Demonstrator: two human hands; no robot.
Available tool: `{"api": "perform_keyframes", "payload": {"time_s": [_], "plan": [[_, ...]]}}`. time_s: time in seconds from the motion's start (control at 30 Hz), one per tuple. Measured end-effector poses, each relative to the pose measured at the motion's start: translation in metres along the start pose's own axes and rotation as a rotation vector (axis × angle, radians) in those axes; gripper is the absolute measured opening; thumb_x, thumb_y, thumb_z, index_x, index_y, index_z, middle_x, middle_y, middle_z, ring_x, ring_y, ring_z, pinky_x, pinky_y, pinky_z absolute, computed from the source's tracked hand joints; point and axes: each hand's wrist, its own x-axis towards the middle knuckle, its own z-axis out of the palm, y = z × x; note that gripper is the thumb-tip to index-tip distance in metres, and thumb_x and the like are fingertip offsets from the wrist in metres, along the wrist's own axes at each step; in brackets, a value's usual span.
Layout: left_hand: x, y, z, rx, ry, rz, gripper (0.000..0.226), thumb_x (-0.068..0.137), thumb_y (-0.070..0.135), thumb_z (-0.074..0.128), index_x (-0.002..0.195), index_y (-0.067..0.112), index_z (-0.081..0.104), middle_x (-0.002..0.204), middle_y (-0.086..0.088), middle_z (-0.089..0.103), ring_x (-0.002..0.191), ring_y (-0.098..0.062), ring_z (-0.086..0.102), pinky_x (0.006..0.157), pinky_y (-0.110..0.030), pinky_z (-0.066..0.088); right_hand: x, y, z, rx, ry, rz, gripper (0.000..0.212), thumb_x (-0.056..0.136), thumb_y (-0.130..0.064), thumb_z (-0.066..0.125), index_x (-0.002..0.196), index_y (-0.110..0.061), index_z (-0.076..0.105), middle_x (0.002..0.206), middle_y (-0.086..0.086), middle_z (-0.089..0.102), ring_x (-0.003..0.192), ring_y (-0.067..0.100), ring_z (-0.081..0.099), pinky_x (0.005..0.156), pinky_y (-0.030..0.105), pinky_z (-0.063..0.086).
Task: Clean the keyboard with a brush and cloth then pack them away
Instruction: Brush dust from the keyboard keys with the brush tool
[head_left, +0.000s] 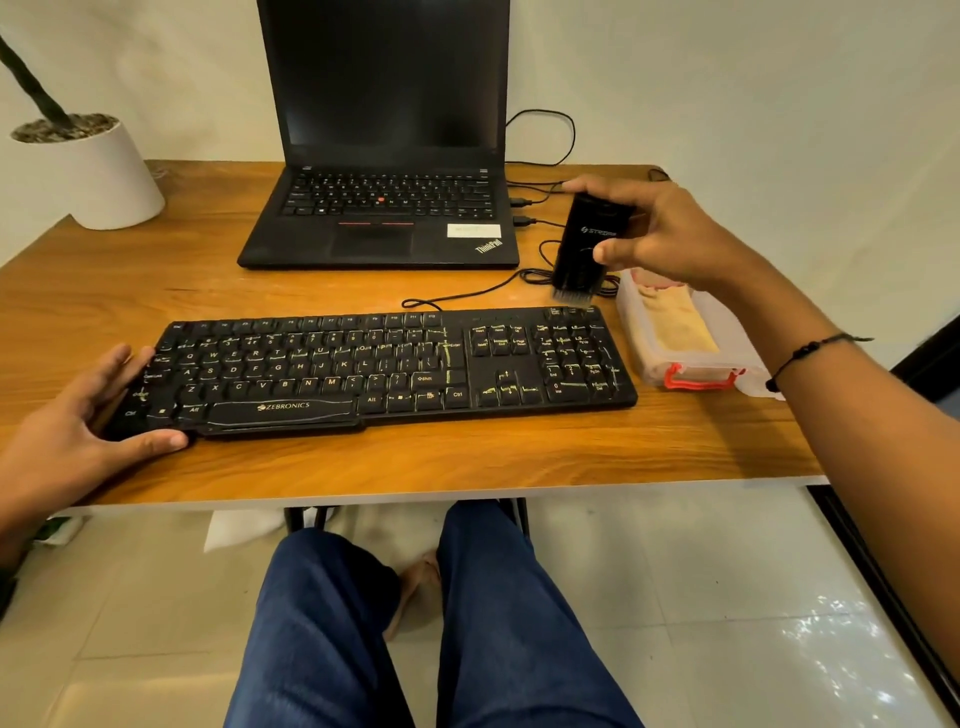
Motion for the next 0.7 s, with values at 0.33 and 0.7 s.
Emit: {"api": "perform_keyframes", "payload": {"time_s": [0.33,0.7], "plan": [[-0.014,0.026,0.002,0.006,0.032,0.016,0.099,0.057,0.022,0.084,0.124,0.068,0.027,0.14,0.035,0.031,0.136,-0.002,0.025,0.111,-0.038,0.02,0.002,0.004,-0.003,-0.166,-0.085,0.017,0.069,0.078,0.006,0.063,0.127,-0.04,0.048,0.124,-0.005,0.053,0.117,0.019,0.049,0.094,0.041,0.048],[-0.036,0.082,0.01,-0.028,0.03,-0.007,0.077,0.061,0.069,0.066,0.13,0.055,0.033,0.136,0.027,0.043,0.128,-0.009,0.036,0.106,-0.034,0.026,0.006,0.002,0.008,-0.093,-0.028,0.004,0.069,0.079,0.007,0.063,0.13,-0.037,0.048,0.131,0.0,0.05,0.118,0.021,0.049,0.078,0.024,0.052]]}}
